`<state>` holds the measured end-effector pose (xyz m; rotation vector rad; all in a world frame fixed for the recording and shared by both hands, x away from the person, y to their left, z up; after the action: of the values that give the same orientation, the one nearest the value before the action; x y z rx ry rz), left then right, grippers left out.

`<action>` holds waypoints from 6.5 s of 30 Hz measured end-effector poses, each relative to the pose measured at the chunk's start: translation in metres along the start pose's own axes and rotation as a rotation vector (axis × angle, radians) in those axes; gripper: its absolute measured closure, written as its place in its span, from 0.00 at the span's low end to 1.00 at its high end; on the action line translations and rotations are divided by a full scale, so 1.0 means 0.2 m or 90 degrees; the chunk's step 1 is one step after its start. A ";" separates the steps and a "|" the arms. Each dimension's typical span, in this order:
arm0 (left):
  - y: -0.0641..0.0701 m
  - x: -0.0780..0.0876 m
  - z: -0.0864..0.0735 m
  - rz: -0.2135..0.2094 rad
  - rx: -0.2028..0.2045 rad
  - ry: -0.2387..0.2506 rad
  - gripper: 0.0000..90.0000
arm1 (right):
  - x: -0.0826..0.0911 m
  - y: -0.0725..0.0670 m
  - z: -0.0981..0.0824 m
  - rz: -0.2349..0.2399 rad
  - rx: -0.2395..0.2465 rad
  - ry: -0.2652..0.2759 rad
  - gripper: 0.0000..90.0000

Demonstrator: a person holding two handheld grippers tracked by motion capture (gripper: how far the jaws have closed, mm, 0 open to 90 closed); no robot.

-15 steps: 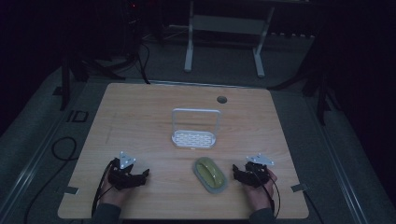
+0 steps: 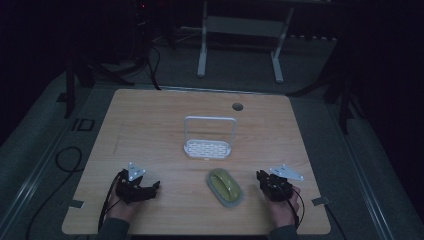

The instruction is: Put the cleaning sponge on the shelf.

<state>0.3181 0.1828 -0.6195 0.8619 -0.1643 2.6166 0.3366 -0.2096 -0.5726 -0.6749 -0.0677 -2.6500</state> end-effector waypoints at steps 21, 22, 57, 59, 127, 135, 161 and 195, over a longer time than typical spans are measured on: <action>0.00 0.00 0.00 -0.001 0.000 0.000 0.18 | 0.02 -0.36 0.19 0.123 0.078 0.011 1.00; 0.00 0.00 0.00 -0.001 -0.001 0.000 0.18 | 0.02 -0.38 0.19 0.131 0.079 0.010 1.00; 0.00 0.00 0.00 -0.001 -0.001 0.000 0.18 | -0.15 -0.57 0.09 0.138 0.145 -0.074 1.00; 0.00 0.00 0.00 -0.001 -0.001 0.000 0.18 | -0.15 -0.55 0.09 0.134 0.142 -0.073 1.00; 0.00 0.00 0.00 -0.001 -0.001 0.000 0.18 | -0.09 -0.23 0.25 0.214 0.134 -0.249 0.58; 0.00 0.00 0.00 -0.001 -0.001 0.000 0.18 | -0.11 -0.24 0.24 0.212 0.138 -0.289 0.61; 0.00 0.00 0.00 -0.001 0.000 0.000 0.18 | -0.14 -0.25 0.21 0.220 0.192 -0.387 0.61; 0.01 0.00 0.00 -0.008 -0.006 0.000 0.18 | -0.21 -0.28 0.20 0.227 0.285 -0.500 0.69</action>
<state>0.3174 0.1802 -0.6195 0.8562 -0.1692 2.6023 0.3654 -0.1367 -0.5534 -1.3586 -0.6632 -1.8053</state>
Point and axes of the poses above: each handheld gripper's, and its own axes: x roughly backward along the jaws, z roughly out of its top, y roughly to its right, the point moved 8 cm from there along -x, roughly forward along the jaws, and after that the axes turned 8 degrees about y, right-handed, at the moved point
